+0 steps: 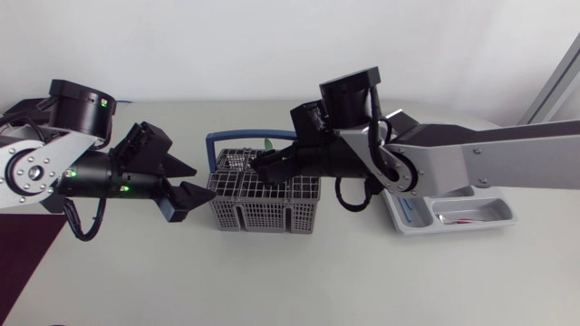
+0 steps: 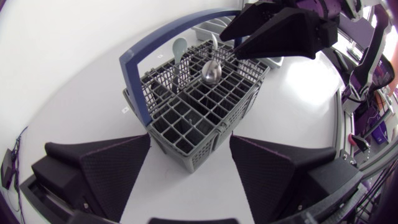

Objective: Unload the cutlery basket into the drawer organizer.

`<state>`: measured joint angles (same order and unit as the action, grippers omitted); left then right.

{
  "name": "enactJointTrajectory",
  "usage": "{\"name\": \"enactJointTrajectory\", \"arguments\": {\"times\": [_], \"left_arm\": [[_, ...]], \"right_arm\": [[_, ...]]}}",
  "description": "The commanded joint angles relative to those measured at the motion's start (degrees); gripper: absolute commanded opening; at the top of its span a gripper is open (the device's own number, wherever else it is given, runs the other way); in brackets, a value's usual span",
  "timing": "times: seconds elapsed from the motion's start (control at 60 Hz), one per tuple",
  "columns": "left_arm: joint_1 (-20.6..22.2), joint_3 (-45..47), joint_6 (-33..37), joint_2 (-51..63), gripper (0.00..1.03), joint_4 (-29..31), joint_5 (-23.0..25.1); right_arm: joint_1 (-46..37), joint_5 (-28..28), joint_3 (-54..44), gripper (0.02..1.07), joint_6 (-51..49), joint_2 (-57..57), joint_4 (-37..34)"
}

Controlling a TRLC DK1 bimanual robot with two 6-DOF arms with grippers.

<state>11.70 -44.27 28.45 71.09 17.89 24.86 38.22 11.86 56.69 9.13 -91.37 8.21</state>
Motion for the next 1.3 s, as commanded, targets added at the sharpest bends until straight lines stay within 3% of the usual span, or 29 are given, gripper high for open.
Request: {"name": "enactJointTrajectory", "arguments": {"times": [0.0, 0.55, 0.617, 0.7, 0.817, 0.95, 1.083, 1.283], "left_arm": [[0.7, 0.3, 1.6, 1.7, 0.97, -0.3, 0.6], [3.1, -1.8, 2.0, 5.0, 0.97, -0.9, 1.9], [3.1, -1.9, 2.1, 5.1, 0.97, -1.0, 1.9], [3.1, -2.0, 2.2, 5.4, 0.97, -1.0, 2.1], [3.1, -2.3, 2.2, 5.9, 0.97, -1.0, 2.2], [3.1, -2.5, 2.3, 6.2, 0.97, -1.1, 2.2], [3.2, -2.8, 2.4, 6.5, 0.97, -1.3, 2.3], [3.6, -3.3, 3.4, 7.1, 0.97, -1.4, 2.6]], "right_arm": [[-0.5, -0.2, -2.4, 0.96, 1.9, 0.1, 0.6], [1.1, -1.2, -2.0, 0.87, 4.0, -2.3, 0.7], [1.5, -1.5, -2.0, 0.80, 4.0, -2.4, 0.8], [2.1, -1.7, -1.8, 0.78, 4.1, -2.8, 0.8], [2.8, -2.3, -1.5, 0.61, 4.4, -3.4, 0.8], [3.0, -2.9, -1.6, 0.61, 4.8, -3.6, 0.8], [2.7, -3.3, -1.7, 0.52, 4.9, -3.7, 0.9], [2.6, -3.9, -1.6, 0.52, 5.3, -4.7, 1.5]]}}
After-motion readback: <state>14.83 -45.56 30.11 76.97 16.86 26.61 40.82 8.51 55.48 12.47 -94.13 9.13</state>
